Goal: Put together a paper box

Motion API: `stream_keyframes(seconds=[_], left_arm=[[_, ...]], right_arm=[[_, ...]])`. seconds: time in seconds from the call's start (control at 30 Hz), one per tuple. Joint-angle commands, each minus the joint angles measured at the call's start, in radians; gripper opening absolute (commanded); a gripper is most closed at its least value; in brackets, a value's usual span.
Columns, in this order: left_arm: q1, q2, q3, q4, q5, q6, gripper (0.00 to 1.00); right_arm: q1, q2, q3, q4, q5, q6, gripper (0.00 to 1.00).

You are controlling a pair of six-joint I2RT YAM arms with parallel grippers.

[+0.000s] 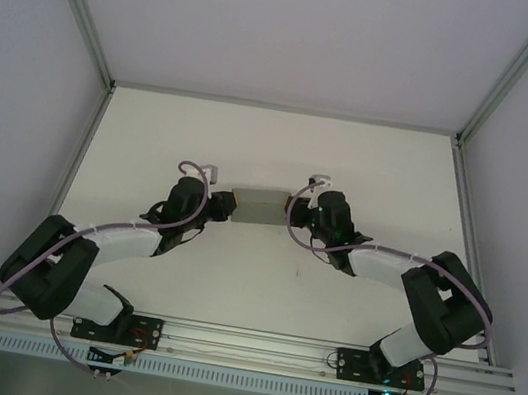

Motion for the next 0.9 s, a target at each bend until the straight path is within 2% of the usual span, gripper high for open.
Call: stream_keyframes(seconds=[0.0, 0.13, 0.2, 0.27, 0.3, 0.33, 0.4, 0.47, 0.53, 0.6, 0.63, 0.7, 0.77, 0.8, 0.87], left_arm=[[-0.021, 0.088, -0.067, -0.276, 0.028, 0.042, 0.13], [-0.039, 0.022, -0.051, -0.325, 0.006, 0.053, 0.13], [-0.046, -0.017, -0.030, -0.372, -0.014, 0.064, 0.16], [-0.050, -0.044, 0.011, -0.429, -0.041, 0.074, 0.27], [-0.050, -0.049, 0.032, -0.444, -0.046, 0.076, 0.36], [-0.052, -0.053, 0.056, -0.456, -0.053, 0.073, 0.38], [-0.053, -0.054, 0.098, -0.462, -0.043, 0.074, 0.43], [-0.054, -0.058, 0.143, -0.475, -0.038, 0.074, 0.47], [-0.054, -0.063, 0.200, -0.526, -0.061, 0.081, 0.49], [-0.055, -0.075, 0.252, -0.580, -0.090, 0.096, 0.62], [-0.058, -0.085, 0.279, -0.606, -0.108, 0.105, 0.63], [-0.055, -0.097, 0.328, -0.655, -0.142, 0.133, 0.73], [-0.056, -0.105, 0.388, -0.711, -0.186, 0.161, 0.94], [-0.054, -0.108, 0.418, -0.738, -0.209, 0.167, 1.00], [-0.054, -0.115, 0.466, -0.787, -0.256, 0.177, 1.00]], right_arm=[[0.009, 0.057, -0.096, -0.246, -0.041, -0.048, 0.13], [0.009, 0.044, -0.086, -0.270, -0.046, -0.053, 0.05], [0.010, 0.039, -0.060, -0.290, -0.040, -0.047, 0.05], [0.009, 0.036, -0.047, -0.303, -0.037, -0.050, 0.09], [0.010, 0.032, -0.037, -0.307, -0.034, -0.047, 0.10], [0.009, 0.024, -0.024, -0.314, -0.039, -0.050, 0.11], [0.009, 0.007, 0.011, -0.346, -0.043, -0.037, 0.17], [0.010, -0.012, 0.056, -0.389, -0.043, -0.039, 0.31], [0.009, -0.031, 0.092, -0.415, -0.036, -0.043, 0.35], [0.009, -0.050, 0.126, -0.428, -0.034, -0.053, 0.42], [0.010, -0.057, 0.144, -0.435, -0.032, -0.061, 0.43], [0.009, -0.066, 0.172, -0.431, -0.032, -0.081, 0.49], [0.008, -0.068, 0.202, -0.429, -0.025, -0.101, 0.54], [0.007, -0.066, 0.219, -0.431, -0.023, -0.108, 0.56], [0.002, -0.064, 0.252, -0.443, -0.031, -0.124, 0.66]])
